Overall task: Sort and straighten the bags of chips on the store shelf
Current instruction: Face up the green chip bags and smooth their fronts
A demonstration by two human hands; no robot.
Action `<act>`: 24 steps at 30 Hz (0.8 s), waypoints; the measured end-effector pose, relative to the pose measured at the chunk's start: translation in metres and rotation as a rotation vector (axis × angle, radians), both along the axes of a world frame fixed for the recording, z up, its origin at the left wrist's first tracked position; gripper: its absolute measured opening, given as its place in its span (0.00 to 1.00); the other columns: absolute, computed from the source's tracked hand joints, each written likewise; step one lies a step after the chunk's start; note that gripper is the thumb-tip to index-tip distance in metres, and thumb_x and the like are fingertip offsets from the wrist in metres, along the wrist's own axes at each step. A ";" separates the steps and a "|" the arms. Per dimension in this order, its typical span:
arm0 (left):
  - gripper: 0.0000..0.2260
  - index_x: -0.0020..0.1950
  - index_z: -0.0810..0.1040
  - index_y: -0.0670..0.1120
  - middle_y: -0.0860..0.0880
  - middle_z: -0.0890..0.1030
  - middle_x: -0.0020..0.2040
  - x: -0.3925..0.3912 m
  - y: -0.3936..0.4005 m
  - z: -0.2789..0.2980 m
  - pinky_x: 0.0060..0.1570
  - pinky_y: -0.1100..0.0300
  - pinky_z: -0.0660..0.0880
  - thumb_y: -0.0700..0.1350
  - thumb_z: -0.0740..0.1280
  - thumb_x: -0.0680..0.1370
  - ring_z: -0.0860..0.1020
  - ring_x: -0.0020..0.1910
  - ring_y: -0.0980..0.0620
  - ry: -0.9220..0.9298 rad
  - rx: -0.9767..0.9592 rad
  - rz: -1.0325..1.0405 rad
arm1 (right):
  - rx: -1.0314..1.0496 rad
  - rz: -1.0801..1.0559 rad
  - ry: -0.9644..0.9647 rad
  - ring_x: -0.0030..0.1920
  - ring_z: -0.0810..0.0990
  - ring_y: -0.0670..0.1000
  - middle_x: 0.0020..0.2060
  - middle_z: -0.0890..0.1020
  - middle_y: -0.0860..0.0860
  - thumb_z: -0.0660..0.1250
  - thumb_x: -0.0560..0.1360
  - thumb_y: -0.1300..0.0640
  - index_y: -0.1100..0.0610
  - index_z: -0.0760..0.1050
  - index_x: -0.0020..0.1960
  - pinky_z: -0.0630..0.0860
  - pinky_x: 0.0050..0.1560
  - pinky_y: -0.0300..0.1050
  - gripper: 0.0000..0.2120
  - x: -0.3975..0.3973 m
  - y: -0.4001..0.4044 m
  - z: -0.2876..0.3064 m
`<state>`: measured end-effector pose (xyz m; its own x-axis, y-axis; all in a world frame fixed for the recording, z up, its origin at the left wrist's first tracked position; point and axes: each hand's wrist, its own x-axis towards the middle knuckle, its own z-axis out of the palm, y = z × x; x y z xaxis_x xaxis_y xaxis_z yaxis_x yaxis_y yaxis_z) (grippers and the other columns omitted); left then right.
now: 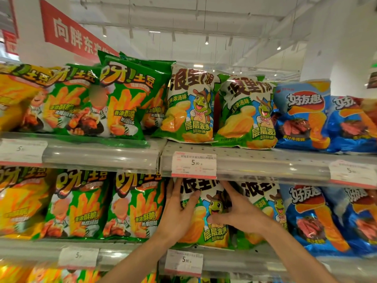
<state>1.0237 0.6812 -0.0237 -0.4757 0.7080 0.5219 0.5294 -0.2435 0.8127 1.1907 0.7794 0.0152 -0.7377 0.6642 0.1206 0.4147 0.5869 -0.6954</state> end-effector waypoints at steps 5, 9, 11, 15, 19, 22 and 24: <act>0.31 0.79 0.46 0.62 0.59 0.41 0.81 0.002 -0.011 0.004 0.75 0.66 0.45 0.58 0.61 0.81 0.41 0.79 0.61 0.172 -0.098 -0.030 | -0.009 0.000 -0.004 0.68 0.59 0.37 0.67 0.59 0.34 0.81 0.66 0.50 0.40 0.44 0.78 0.59 0.66 0.32 0.56 0.001 0.002 0.002; 0.25 0.80 0.51 0.61 0.53 0.45 0.81 -0.010 -0.040 0.008 0.74 0.69 0.43 0.55 0.56 0.84 0.43 0.80 0.55 0.586 -0.144 0.085 | -0.034 0.009 -0.043 0.69 0.59 0.38 0.73 0.58 0.37 0.80 0.66 0.48 0.42 0.43 0.79 0.57 0.68 0.34 0.57 -0.003 0.001 0.003; 0.23 0.79 0.61 0.53 0.47 0.60 0.79 -0.026 -0.052 0.007 0.76 0.54 0.58 0.53 0.56 0.83 0.58 0.78 0.47 0.849 -0.105 0.204 | -0.020 0.002 -0.058 0.72 0.58 0.40 0.77 0.56 0.40 0.79 0.66 0.43 0.41 0.42 0.79 0.56 0.71 0.36 0.57 -0.007 -0.002 0.003; 0.21 0.74 0.71 0.47 0.43 0.71 0.72 -0.059 -0.069 0.007 0.71 0.43 0.65 0.52 0.58 0.82 0.67 0.73 0.41 1.029 -0.091 0.386 | 0.134 -0.063 -0.131 0.79 0.46 0.50 0.79 0.44 0.46 0.66 0.71 0.30 0.40 0.37 0.79 0.52 0.78 0.49 0.49 -0.020 -0.021 0.002; 0.25 0.79 0.63 0.49 0.44 0.65 0.77 -0.083 -0.076 -0.002 0.77 0.44 0.53 0.56 0.52 0.84 0.60 0.78 0.43 1.040 -0.186 0.504 | 0.639 -0.379 -0.219 0.78 0.52 0.62 0.78 0.53 0.60 0.43 0.77 0.29 0.48 0.48 0.80 0.52 0.77 0.60 0.38 -0.043 -0.047 -0.012; 0.27 0.81 0.56 0.50 0.44 0.59 0.80 -0.089 -0.072 -0.007 0.78 0.43 0.48 0.58 0.51 0.84 0.53 0.80 0.44 1.061 -0.218 0.516 | 0.790 -0.402 -0.175 0.75 0.60 0.64 0.74 0.64 0.62 0.41 0.78 0.30 0.50 0.58 0.79 0.53 0.74 0.68 0.37 -0.067 -0.054 -0.024; 0.28 0.81 0.55 0.50 0.44 0.58 0.80 -0.088 -0.071 -0.008 0.77 0.41 0.49 0.59 0.52 0.83 0.53 0.80 0.44 1.069 -0.216 0.528 | 0.777 -0.361 -0.199 0.76 0.58 0.64 0.76 0.62 0.61 0.42 0.79 0.31 0.49 0.57 0.79 0.52 0.73 0.72 0.35 -0.081 -0.055 -0.033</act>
